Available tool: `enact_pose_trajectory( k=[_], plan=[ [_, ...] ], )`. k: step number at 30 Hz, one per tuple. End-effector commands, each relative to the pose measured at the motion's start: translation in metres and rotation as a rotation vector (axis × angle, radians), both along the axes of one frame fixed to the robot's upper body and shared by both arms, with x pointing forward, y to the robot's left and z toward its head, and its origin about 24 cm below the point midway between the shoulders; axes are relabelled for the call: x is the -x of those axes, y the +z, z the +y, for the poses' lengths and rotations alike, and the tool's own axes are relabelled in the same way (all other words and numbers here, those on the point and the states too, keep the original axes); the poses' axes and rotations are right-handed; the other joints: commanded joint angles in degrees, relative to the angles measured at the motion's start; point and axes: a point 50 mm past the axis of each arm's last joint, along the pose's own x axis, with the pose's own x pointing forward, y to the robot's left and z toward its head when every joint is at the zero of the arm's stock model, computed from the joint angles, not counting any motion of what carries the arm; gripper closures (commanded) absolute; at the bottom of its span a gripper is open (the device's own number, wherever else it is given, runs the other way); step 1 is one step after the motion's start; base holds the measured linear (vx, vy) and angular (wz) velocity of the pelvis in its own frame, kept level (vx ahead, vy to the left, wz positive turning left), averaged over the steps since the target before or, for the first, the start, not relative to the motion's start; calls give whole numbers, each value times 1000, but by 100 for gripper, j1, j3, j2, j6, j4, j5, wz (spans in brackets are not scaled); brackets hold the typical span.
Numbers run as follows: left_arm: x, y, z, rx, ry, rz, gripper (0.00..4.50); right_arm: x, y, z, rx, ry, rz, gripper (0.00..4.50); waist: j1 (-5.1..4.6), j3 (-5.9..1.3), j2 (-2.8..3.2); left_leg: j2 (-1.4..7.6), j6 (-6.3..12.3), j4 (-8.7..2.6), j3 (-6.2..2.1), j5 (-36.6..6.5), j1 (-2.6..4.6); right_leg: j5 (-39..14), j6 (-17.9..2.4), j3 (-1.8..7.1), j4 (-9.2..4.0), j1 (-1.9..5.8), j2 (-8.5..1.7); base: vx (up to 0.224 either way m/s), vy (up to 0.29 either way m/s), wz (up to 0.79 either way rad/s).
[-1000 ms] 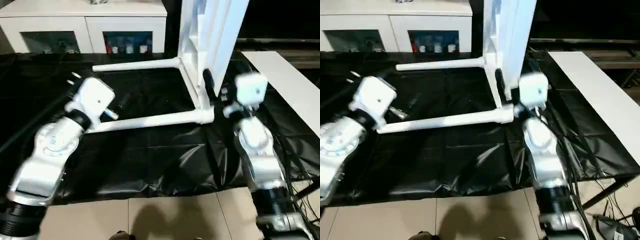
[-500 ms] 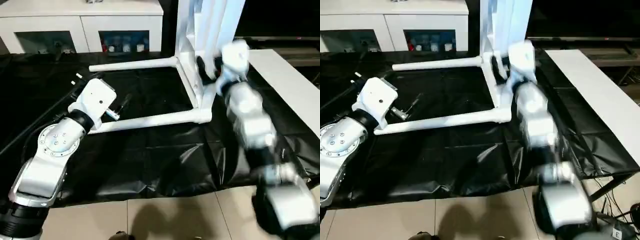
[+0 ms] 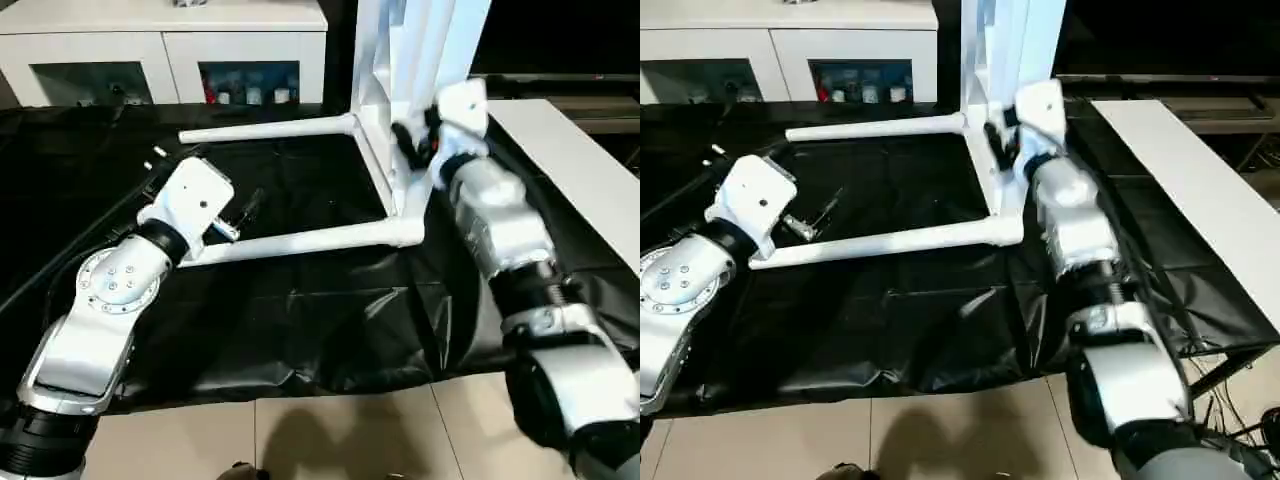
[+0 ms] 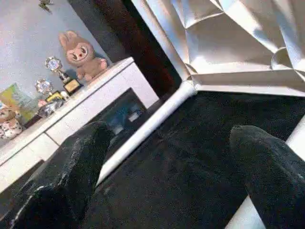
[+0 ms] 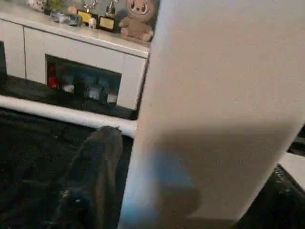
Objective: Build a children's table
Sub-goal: Flip table
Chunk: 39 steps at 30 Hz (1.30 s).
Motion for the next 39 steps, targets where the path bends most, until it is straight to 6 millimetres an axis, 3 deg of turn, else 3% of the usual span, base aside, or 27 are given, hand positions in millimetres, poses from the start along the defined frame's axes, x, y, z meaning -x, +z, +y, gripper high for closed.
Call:
enact_pose_trajectory(
  k=[1,7,20,26,30,31,34,37,39],
  plan=[
    [2,2,-2,-11,-8,-3,0,-3,2,0,-4,6,21,168,20,-413,57,247,-260,-460,-148,-1474,237,-629,-1236,168,-339,179,-215,0,0,0],
    [2,2,-2,-14,-3,-7,0,-3,-1,1,4,16,35,213,20,-417,52,249,-248,-457,-149,-1443,232,-656,-1231,167,-338,181,-218,0,0,0],
    [2,6,-1,5,1,-26,0,-7,6,-8,124,-11,2,261,12,-417,30,249,-205,-447,-142,-1401,228,-685,-1255,165,-342,184,-219,0,0,0],
    [1,12,-3,13,3,-59,0,-13,35,-21,232,-60,-79,262,21,-424,-3,243,-124,-417,-123,-1294,227,-664,-1301,166,-342,185,-220,0,0,0],
    [1,17,-3,17,7,-85,0,-16,60,-29,310,-83,-146,262,77,-452,-17,236,84,-365,-101,-796,190,-166,-1375,164,-281,210,-217,0,0,0],
    [1,17,-3,17,8,-87,0,-16,61,-30,315,-84,-150,262,87,-464,-48,227,174,-345,-93,-642,178,-30,-1411,163,-263,225,-212,0,0,0],
    [1,23,-3,25,11,-113,0,-17,77,-34,370,-99,-191,262,122,-479,-59,220,368,-305,-79,-341,152,258,-1490,156,-230,213,-199,0,0,0],
    [1,40,-4,44,6,-192,0,-17,103,-39,494,-114,-267,262,141,-461,-81,227,449,-289,-64,-396,142,143,-1526,151,-241,179,-189,0,0,0],
    [1,45,-5,51,6,-212,0,-17,108,-40,522,-118,-282,262,149,-439,-91,240,389,-300,-71,-587,143,-158,-1479,148,-253,171,-202,0,0,0]
  ],
)
